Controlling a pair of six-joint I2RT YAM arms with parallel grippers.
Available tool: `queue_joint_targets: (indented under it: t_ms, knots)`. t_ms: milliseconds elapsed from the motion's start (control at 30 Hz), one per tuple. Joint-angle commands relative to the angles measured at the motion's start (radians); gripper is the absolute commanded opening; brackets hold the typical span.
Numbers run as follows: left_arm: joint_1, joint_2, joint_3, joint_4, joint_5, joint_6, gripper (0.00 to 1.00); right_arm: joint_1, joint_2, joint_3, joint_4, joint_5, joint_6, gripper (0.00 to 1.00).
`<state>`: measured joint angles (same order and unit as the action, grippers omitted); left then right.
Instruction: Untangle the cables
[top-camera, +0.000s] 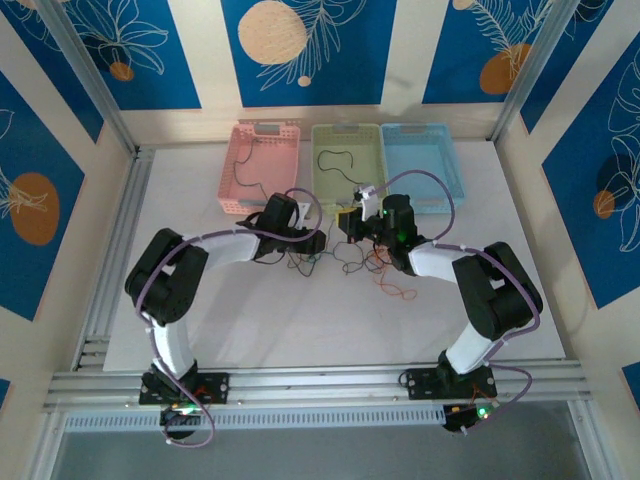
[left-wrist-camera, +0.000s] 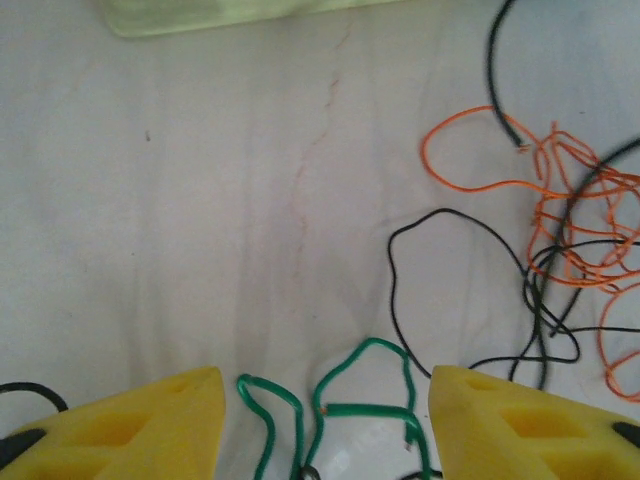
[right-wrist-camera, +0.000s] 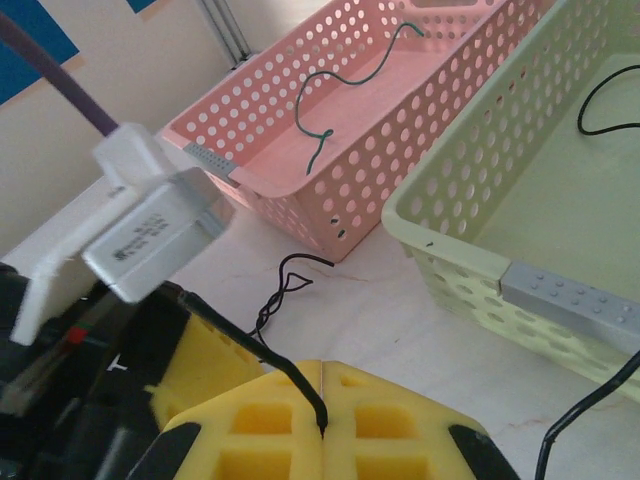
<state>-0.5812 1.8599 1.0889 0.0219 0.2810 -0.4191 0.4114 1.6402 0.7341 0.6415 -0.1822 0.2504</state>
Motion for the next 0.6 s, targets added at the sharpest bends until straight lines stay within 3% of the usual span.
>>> queue_joint_targets:
  t_ms: [0,267,467,567]
  knots:
    - [0.008,0.027,0.047,-0.02,0.029,-0.033,0.55,0.009,0.0,0.024,-0.009,0.01,-0.029,0.0]
    - [0.01,0.089,0.085,0.005,0.072,-0.07,0.48,0.016,0.0,0.031,-0.023,0.018,-0.037,0.0]
    - [0.01,0.09,0.075,0.021,0.089,-0.069,0.37,0.017,0.001,0.033,-0.023,0.02,-0.04,0.0]
    - [0.01,0.076,0.067,0.029,0.08,-0.06,0.18,0.018,-0.001,0.03,-0.023,0.025,-0.042,0.0]
